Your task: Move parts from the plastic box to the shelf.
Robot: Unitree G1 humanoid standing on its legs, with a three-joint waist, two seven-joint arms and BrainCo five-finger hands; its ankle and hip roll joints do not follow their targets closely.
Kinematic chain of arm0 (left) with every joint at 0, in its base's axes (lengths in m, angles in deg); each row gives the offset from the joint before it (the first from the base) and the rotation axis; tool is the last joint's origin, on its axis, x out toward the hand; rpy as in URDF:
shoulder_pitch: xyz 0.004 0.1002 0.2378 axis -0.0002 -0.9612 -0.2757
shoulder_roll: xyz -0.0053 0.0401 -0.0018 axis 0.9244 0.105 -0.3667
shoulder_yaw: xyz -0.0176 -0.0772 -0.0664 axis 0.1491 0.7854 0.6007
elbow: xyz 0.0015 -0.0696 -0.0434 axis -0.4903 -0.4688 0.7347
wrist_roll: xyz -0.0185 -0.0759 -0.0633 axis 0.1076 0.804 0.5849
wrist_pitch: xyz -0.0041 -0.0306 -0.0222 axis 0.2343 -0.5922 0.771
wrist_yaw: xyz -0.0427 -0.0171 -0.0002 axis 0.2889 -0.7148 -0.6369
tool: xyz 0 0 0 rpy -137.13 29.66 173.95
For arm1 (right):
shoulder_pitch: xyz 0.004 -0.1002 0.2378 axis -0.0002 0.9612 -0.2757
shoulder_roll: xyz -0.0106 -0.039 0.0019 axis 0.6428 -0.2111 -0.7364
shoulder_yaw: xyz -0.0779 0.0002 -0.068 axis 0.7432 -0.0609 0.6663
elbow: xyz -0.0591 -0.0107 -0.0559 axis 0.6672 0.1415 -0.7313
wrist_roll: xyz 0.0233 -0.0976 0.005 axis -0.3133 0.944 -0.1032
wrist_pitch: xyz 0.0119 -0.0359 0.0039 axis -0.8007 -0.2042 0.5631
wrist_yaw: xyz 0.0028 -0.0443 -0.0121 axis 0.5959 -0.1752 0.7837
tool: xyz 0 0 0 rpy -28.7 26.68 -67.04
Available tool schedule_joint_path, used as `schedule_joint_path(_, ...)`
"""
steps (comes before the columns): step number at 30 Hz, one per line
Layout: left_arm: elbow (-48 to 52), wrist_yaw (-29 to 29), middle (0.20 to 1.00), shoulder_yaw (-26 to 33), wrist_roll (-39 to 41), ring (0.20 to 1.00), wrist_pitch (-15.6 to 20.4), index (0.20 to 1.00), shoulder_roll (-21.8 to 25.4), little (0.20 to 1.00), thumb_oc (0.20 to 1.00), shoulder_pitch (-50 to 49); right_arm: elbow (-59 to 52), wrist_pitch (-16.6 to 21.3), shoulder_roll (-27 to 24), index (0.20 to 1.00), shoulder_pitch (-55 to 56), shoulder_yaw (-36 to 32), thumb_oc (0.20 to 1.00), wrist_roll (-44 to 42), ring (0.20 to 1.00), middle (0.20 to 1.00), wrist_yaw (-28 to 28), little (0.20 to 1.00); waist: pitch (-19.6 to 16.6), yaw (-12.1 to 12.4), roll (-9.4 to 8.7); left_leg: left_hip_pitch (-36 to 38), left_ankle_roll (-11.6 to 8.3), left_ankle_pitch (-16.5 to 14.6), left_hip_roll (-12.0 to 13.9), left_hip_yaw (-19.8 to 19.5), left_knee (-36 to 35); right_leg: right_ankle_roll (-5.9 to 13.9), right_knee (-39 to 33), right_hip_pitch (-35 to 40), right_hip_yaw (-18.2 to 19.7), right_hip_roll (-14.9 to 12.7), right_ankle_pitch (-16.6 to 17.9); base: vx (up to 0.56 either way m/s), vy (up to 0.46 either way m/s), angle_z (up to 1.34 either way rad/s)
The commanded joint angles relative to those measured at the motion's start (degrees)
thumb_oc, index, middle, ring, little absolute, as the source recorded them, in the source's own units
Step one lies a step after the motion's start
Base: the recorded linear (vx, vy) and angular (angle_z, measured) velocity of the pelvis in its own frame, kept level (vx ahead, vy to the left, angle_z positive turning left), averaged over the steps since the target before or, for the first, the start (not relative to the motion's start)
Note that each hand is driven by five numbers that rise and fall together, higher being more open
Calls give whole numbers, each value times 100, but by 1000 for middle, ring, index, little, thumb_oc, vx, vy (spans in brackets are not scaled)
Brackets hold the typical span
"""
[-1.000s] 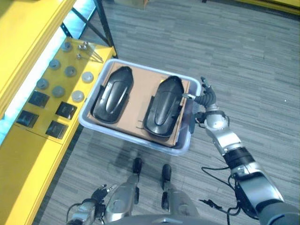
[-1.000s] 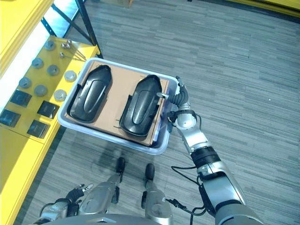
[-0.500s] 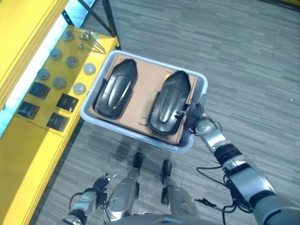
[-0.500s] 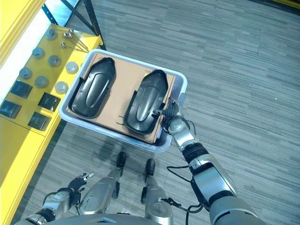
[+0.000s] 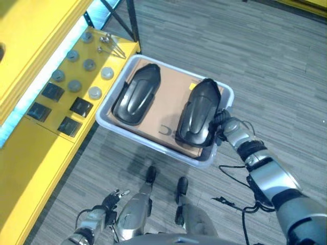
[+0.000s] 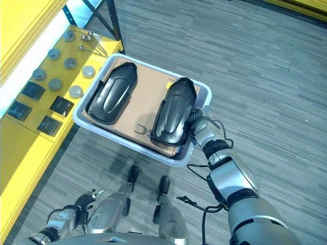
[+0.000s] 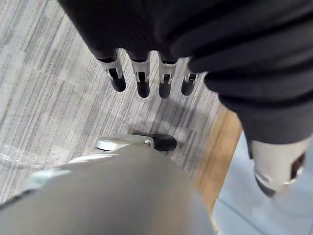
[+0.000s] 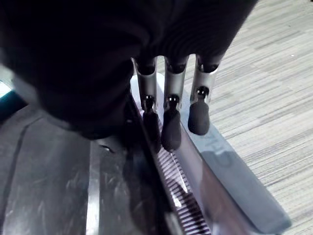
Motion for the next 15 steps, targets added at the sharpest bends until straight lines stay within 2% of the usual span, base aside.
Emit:
schedule_joint_path(1, -161, 261, 1000, -224, -382, 1000, -157, 1000, 31, 1000, 1000, 136, 22, 405, 253, 200, 783, 299, 200, -572, 200, 200, -62, 200, -349, 107, -205, 53, -162, -134, 149, 212, -46, 385, -25, -114, 129, -650, 104, 4, -62, 6)
schedule_joint_path(2, -220, 700, 1000, -160, -752, 1000, -256, 1000, 60, 1000, 1000, 103, -248, 656, 276, 200, 1135, 203, 200, -599, 200, 200, -201, 200, -453, 45, -258, 119, -176, -127, 172, 221, -46, 385, -25, -39, 144, -625, 86, 6, -61, 4)
schedule_joint_path(4, -265, 959, 1000, -64, -683, 1000, -351, 1000, 81, 1000, 1000, 89, -409, 848, 272, 200, 1336, 170, 200, -708, 200, 200, -336, 200, -518, 14, -286, 169, -185, -121, 187, 236, -46, 387, -25, 15, 150, -616, 75, -10, -58, 3)
schedule_joint_path(6, -222, 1515, 1000, 321, -449, 1000, -401, 1000, 163, 1000, 1000, 77, -1002, 1214, 145, 200, 1936, 29, 200, -839, 200, 200, -428, 200, -727, -73, -370, 335, -185, -153, 225, 293, -46, 393, -25, 175, 180, -580, 41, -3, -93, -1)
schedule_joint_path(10, 212, 1904, 1000, 829, 101, 1000, -480, 1000, 248, 1000, 1000, 45, -1677, 1402, -50, 200, 2520, -208, 200, -811, 200, 200, -433, 200, -909, -105, -425, 514, -182, -189, 245, 304, -46, 384, -25, 348, 162, -566, 11, 1, -65, 1)
schedule_joint_path(11, 442, 2195, 1000, 1000, -100, 1000, -309, 1000, 302, 1000, 1000, 30, -1900, 1523, -112, 200, 2682, -316, 200, -734, 200, 200, -529, 200, -976, -113, -444, 572, -172, -201, 246, 308, -46, 385, -25, 398, 160, -564, 4, -6, -90, -10)
schedule_joint_path(14, 1815, 2869, 1000, 1445, -166, 1000, -126, 1000, 495, 1000, 1000, -68, -2758, 1774, -490, 200, 3130, -790, 200, -473, 200, 200, -602, 200, -1197, -82, -510, 786, -135, -227, 237, 273, -46, 379, -25, 608, 146, -543, -9, 3, -123, 3)
schedule_joint_path(15, 2839, 3238, 1000, 1520, -716, 1000, 138, 1000, 747, 1000, 1000, -137, -3236, 1910, -696, 200, 3283, -1057, 200, -364, 200, 200, -736, 200, -1269, -58, -537, 884, -104, -252, 225, 218, -46, 356, -25, 717, 150, -520, -33, 13, -122, 4)
